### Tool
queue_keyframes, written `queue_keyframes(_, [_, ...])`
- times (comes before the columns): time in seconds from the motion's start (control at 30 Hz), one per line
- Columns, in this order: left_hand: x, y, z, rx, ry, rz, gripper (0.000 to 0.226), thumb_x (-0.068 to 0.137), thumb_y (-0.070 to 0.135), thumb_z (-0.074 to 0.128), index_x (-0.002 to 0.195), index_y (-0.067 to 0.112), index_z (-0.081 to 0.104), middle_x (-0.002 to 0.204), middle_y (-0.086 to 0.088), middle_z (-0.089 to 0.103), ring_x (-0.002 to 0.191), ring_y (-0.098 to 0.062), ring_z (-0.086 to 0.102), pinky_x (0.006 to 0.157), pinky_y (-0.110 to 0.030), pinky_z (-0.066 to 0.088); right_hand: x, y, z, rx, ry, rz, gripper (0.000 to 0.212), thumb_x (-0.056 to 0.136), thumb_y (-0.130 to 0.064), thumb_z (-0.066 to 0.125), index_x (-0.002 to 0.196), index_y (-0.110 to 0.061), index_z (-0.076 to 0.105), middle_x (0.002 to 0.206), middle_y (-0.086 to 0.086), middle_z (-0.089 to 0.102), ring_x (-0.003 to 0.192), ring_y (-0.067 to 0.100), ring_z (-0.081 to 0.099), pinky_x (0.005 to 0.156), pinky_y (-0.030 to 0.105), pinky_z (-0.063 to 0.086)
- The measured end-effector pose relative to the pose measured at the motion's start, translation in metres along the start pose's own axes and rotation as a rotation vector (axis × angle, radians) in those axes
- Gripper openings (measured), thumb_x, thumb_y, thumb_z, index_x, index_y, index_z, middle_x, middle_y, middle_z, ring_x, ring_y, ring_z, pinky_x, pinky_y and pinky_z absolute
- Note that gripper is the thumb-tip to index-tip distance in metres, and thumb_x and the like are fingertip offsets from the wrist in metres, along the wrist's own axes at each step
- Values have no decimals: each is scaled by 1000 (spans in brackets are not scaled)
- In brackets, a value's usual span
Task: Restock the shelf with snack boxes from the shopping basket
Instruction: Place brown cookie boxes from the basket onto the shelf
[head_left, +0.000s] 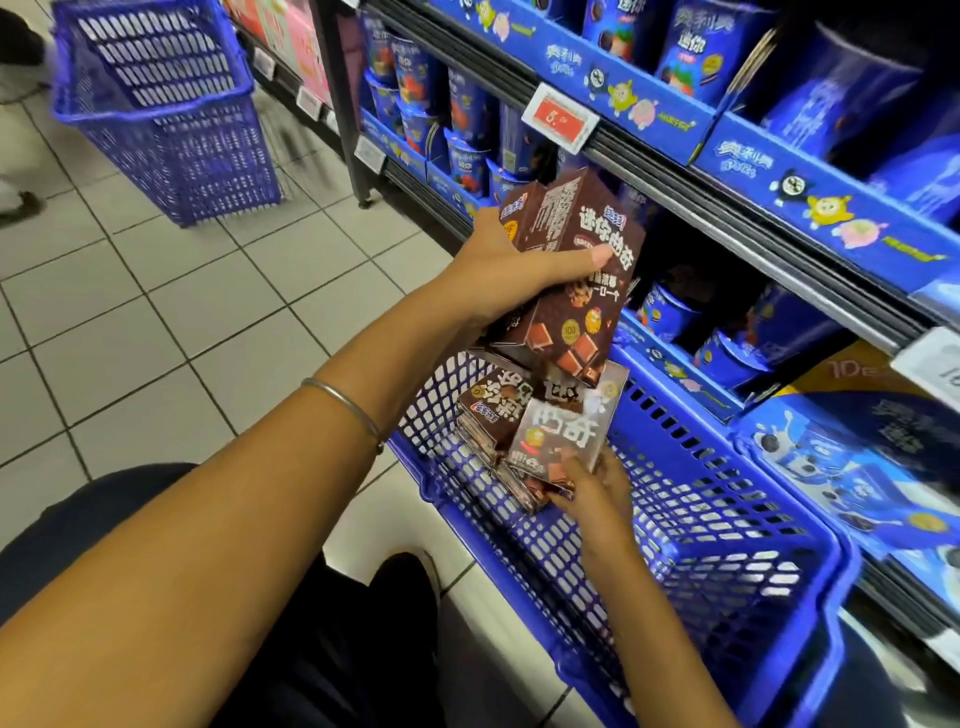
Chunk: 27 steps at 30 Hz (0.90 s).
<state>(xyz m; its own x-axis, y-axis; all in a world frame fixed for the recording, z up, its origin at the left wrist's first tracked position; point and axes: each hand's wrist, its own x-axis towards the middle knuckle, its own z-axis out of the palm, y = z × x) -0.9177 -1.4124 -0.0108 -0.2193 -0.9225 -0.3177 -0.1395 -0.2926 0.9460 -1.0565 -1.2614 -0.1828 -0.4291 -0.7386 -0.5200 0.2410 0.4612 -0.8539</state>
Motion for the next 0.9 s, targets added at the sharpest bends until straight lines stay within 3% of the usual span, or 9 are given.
queue_keyframes(0.1, [3,-4,1,69,29,1,98,68,52,96,138,25,33,125,5,64,91,-12,77,68,-29,65,-11,-15,-16,24,38,-95,35,100,-21,62,133,-21,54,118,-6,67,85,-5,70,68,22,56])
queue_keyframes(0.2, [3,-10,2,186,48,0,127,52,66,90,152,24,24,129,3,62,101,-17,73,84,-38,65,-18,-34,-27,116,64,-165,35,101,-21,60,135,-18,53,111,-9,68,82,-2,70,70,28,57])
queue_keyframes(0.33, [2,-15,2,208,66,-5,142,39,70,86,156,25,20,125,6,60,102,-16,72,89,-40,64,-24,-60,-33,309,27,-136,27,103,-26,56,129,-21,59,108,-3,63,97,19,60,69,35,53])
queue_keyframes(0.43, [2,-21,4,179,60,-23,135,41,66,90,152,25,25,126,5,62,101,-18,74,87,-42,65,-28,-74,-35,427,-59,-115,31,94,-32,61,123,-20,60,113,7,58,104,27,57,70,37,51])
queue_keyframes(0.53, [0,-24,8,135,27,-37,122,49,61,95,145,26,30,129,1,65,102,-23,76,86,-45,65,-33,-86,-33,486,-156,-110,49,82,-42,64,125,-17,61,121,16,65,95,30,68,70,36,52])
queue_keyframes(0.63, [-3,-25,13,84,-22,-55,113,63,60,96,147,24,29,129,0,67,97,-19,79,83,-42,66,-36,-91,-30,423,-169,-154,53,88,-43,62,134,-17,59,126,7,68,109,27,67,82,43,54])
queue_keyframes(0.8, [-10,-24,25,153,-11,-23,99,76,75,78,145,23,31,125,6,66,95,-10,76,62,-19,61,-40,-95,-24,489,-265,-70,56,88,-40,60,141,-21,54,135,5,65,126,28,61,98,58,51])
queue_keyframes(0.9, [-10,-30,31,141,-1,-16,97,81,75,72,150,21,29,125,5,69,96,-10,77,66,-19,61,-42,-98,-23,539,-365,-1,59,91,-39,58,146,-21,48,141,6,62,128,31,60,105,65,43])
